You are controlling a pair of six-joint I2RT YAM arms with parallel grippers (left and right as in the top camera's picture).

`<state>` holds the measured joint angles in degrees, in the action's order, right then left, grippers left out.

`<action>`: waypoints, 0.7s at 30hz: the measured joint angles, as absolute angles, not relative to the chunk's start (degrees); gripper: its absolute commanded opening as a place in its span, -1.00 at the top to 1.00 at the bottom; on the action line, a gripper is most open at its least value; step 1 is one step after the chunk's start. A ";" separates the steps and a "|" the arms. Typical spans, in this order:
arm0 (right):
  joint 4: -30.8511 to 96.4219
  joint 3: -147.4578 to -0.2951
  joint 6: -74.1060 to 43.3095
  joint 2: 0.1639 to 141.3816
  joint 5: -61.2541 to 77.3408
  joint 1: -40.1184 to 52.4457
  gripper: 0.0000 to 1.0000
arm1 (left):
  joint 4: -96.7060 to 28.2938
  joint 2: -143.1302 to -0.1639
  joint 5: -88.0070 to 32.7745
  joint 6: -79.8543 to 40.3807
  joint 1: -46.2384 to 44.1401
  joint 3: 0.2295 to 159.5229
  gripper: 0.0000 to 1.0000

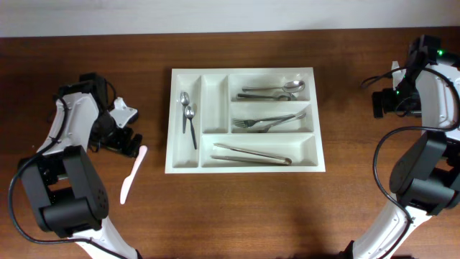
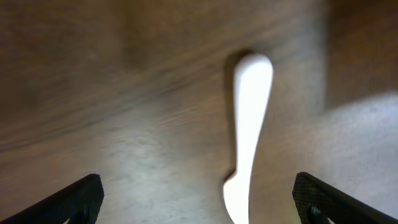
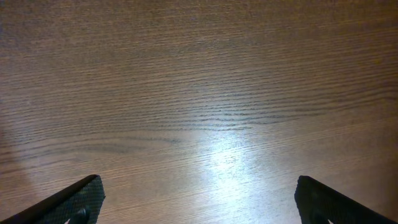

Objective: Pack container
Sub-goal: 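Move the left gripper down over the white plastic knife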

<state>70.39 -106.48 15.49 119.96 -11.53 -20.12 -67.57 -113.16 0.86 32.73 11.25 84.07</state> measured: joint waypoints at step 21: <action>70.39 -106.48 15.46 119.96 -11.51 -20.12 -0.97 | -65.45 -113.16 -0.43 27.27 6.79 78.24 -0.99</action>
